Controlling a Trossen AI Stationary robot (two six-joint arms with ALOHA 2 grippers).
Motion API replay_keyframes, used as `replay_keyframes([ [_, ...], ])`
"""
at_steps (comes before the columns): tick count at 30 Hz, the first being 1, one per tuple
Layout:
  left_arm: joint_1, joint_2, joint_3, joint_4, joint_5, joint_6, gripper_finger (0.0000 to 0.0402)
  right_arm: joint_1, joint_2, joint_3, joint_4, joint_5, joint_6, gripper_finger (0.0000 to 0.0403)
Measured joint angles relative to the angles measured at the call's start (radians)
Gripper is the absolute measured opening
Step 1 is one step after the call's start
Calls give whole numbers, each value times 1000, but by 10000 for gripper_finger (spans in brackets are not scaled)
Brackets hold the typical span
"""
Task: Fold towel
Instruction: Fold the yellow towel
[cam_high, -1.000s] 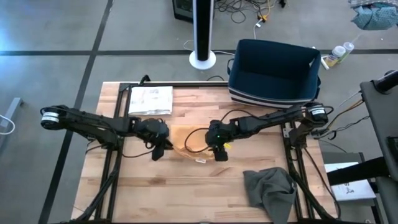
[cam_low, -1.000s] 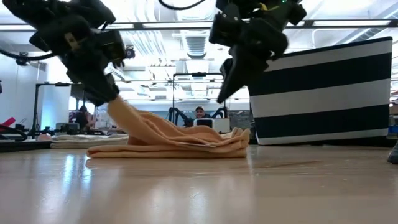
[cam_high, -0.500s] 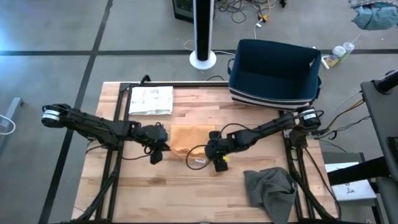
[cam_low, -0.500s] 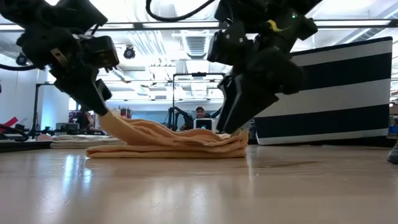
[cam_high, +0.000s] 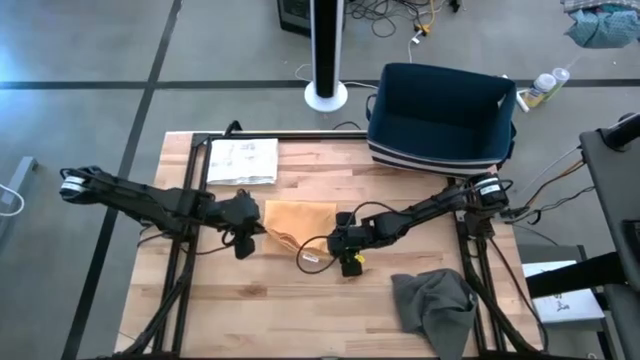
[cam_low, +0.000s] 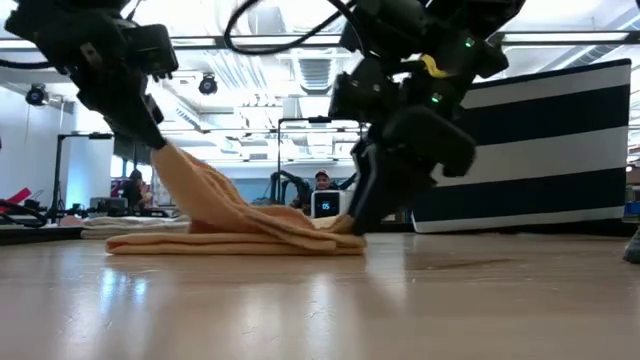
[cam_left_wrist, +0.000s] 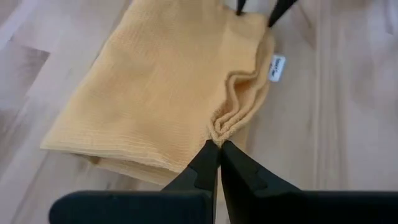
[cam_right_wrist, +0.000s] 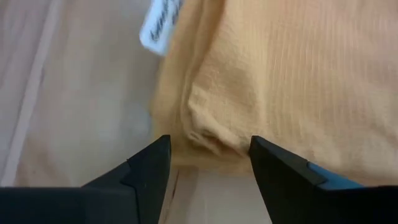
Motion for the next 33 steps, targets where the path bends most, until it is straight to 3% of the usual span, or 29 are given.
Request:
replay_keyframes([
  [5, -37, -6, -36, -5, -7, -41, 13, -1, -2, 5, 12, 1, -12, 215],
  [12, -74, 28, -62, 35, 2, -61, 57, 9, -3, 22, 28, -2, -38, 234],
  [18, -88, -3, -18, -116, 1, -92, 103, 23, 27, 6, 253, 1, 12, 239],
  [21, -104, -20, -12, -112, 1, -127, 123, 27, 90, 14, 296, 16, 23, 235],
  [23, -132, -25, -28, -47, 1, -164, 133, 27, 125, 32, 302, 44, 42, 231],
  [27, -247, 24, -105, 249, -37, -222, 138, 25, 155, 67, 301, 63, 64, 222],
  [29, -309, 83, -145, 456, -102, -254, 133, 27, 155, 81, 309, 91, 66, 218],
  [33, -389, 265, -202, 689, -269, -301, 115, 28, 148, 81, 302, 118, 48, 213],
])
